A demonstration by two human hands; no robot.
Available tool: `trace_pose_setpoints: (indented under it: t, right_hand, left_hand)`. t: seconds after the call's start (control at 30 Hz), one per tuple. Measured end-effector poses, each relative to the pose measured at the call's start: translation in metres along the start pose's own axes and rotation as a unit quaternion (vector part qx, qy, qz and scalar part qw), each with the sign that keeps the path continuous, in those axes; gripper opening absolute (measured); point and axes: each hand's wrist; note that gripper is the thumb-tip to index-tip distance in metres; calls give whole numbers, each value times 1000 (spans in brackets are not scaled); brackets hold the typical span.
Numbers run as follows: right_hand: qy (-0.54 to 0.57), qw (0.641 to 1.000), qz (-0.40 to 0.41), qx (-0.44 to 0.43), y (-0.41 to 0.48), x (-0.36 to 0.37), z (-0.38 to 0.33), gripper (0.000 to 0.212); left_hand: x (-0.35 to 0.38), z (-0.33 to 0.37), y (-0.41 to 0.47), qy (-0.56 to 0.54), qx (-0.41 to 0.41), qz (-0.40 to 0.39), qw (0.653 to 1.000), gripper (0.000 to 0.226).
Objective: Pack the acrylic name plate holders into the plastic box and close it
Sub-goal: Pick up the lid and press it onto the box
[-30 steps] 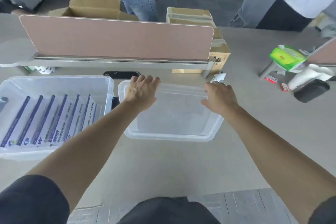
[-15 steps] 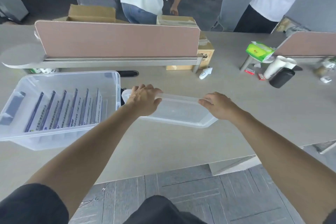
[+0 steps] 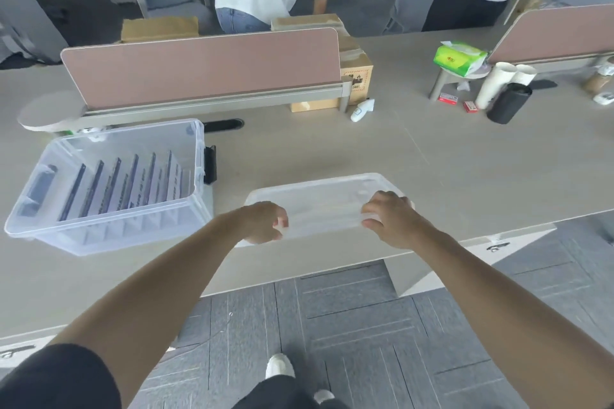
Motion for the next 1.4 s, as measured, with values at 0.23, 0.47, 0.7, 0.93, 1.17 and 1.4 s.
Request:
trace_pose_setpoints:
  t: [0.23, 0.47, 0.7, 0.93, 1.17, 1.4]
  right_hand:
    - [-2, 1000, 16, -19, -34, 19, 17, 30]
    - [-43, 995, 84, -40, -43, -3, 3, 27]
    - [-87, 961, 250, -75, -24, -48, -51, 18]
    - [-82, 924, 345, -144, 20, -49, -184, 36]
    - [-29, 932, 313, -180, 66, -9, -317, 27]
    - [10, 959, 226, -172, 117, 47, -373, 23]
  left_hand:
    - [44, 24, -12, -3, 14, 44, 999, 28]
    - [50, 21, -31, 7, 48, 150, 988, 28]
    - [7, -16, -58, 112, 57, 335, 934, 26]
    - [-26, -131, -140, 174, 25, 429, 886, 42]
    - [-18, -260, -207, 158, -36, 425, 890, 40]
    - [8, -333, -211, 134, -84, 378, 912, 32]
Point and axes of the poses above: each hand's wrist, its own y-axis towards the middle knuckle, its own x-axis out of the palm, z = x × y, and after that the axes turned 2 degrees about x, right-handed
